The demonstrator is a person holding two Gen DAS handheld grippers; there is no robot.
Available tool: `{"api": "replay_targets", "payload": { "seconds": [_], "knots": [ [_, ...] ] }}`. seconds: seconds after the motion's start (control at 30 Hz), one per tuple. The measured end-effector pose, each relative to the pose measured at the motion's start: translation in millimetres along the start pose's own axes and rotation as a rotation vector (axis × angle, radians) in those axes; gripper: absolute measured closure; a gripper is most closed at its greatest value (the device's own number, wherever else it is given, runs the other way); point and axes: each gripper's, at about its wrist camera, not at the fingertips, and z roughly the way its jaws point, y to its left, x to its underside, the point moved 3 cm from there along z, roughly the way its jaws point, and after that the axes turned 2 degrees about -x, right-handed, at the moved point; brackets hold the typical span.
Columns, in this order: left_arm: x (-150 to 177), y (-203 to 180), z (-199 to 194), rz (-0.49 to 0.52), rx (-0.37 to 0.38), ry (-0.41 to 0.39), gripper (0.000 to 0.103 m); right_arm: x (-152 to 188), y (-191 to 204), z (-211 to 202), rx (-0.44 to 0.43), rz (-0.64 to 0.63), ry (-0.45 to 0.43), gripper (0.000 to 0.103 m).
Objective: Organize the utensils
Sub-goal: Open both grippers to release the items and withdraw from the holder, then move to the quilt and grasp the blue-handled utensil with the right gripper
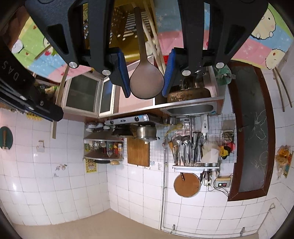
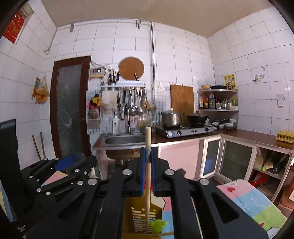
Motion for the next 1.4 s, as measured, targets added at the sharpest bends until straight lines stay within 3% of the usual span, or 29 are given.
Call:
{"api": "replay_targets", "payload": {
  "seconds": [0.5, 0.57, 0.6, 0.63, 0.77, 0.83, 1.07, 1.4],
  "knots": [
    [39, 13, 15, 0.004, -0.027, 0.123, 0.068, 52, -25, 25, 0.024, 0.027, 0.196, 0.094],
    [37, 14, 10, 0.009, -0.033, 0.149, 0.064, 52, -27, 25, 0.029, 0.022, 0.219, 0.086],
    [36, 13, 7, 0.008, -0.036, 0.152, 0.06, 52, -28, 24, 0.028, 0.027, 0.223, 0.063],
    [32, 15, 1, 0.005, -0.042, 0.151, 0.05, 50, -28, 20, 0.027, 0.036, 0.217, 0.045],
    [20, 21, -23, 0.015, -0.067, 0.138, 0.03, 42, -28, 3, 0.028, 0.022, 0.205, 0.042],
    [17, 24, -35, 0.021, -0.073, 0.152, 0.025, 38, -29, -6, 0.037, 0.019, 0.205, 0.034],
    [23, 35, -90, 0.028, -0.096, 0.149, 0.007, 35, -31, -45, 0.058, 0.036, 0.212, 0.024],
    [72, 38, -129, 0.014, -0.092, 0.239, 0.005, 62, -16, -91, 0.073, 0.005, 0.263, 0.012]
  ]
}}
